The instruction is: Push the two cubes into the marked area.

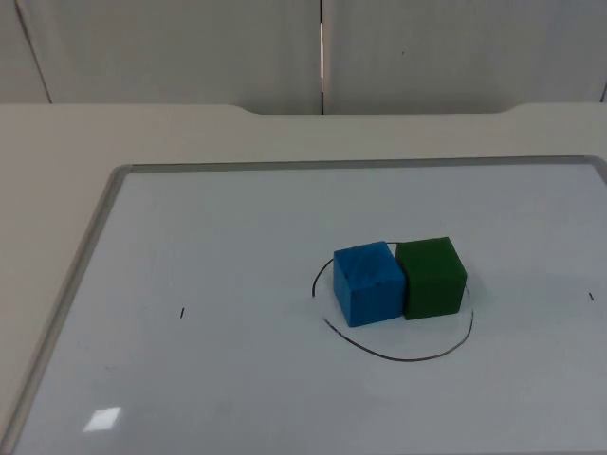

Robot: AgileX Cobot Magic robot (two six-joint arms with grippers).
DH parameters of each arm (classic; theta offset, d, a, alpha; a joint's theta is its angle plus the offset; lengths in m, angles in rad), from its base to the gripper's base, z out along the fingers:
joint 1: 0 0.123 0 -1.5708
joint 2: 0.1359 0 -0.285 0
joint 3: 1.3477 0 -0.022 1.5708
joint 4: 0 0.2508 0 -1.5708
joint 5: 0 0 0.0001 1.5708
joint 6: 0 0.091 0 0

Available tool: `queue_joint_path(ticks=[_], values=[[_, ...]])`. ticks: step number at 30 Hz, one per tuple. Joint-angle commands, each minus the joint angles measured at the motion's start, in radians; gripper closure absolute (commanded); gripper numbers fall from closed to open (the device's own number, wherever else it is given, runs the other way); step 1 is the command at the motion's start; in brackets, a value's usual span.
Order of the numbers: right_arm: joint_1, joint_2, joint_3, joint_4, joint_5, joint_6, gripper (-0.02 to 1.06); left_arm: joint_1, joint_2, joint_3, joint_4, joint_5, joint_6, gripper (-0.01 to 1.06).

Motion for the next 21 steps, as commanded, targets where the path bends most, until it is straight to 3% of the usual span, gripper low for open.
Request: queue_joint_path(ticks=[1,21], values=[[0.004,-0.004,0.002,0.005,0.001,0.000,-0.01,0.001,-0.005,0.005,0.003,-0.011,-0.007,0.00],[0.004,-0.004,0.002,0.003,0.001,0.000,-0.01,0.226,-0.005,0.005,0.003,-0.011,0.000,0.00]])
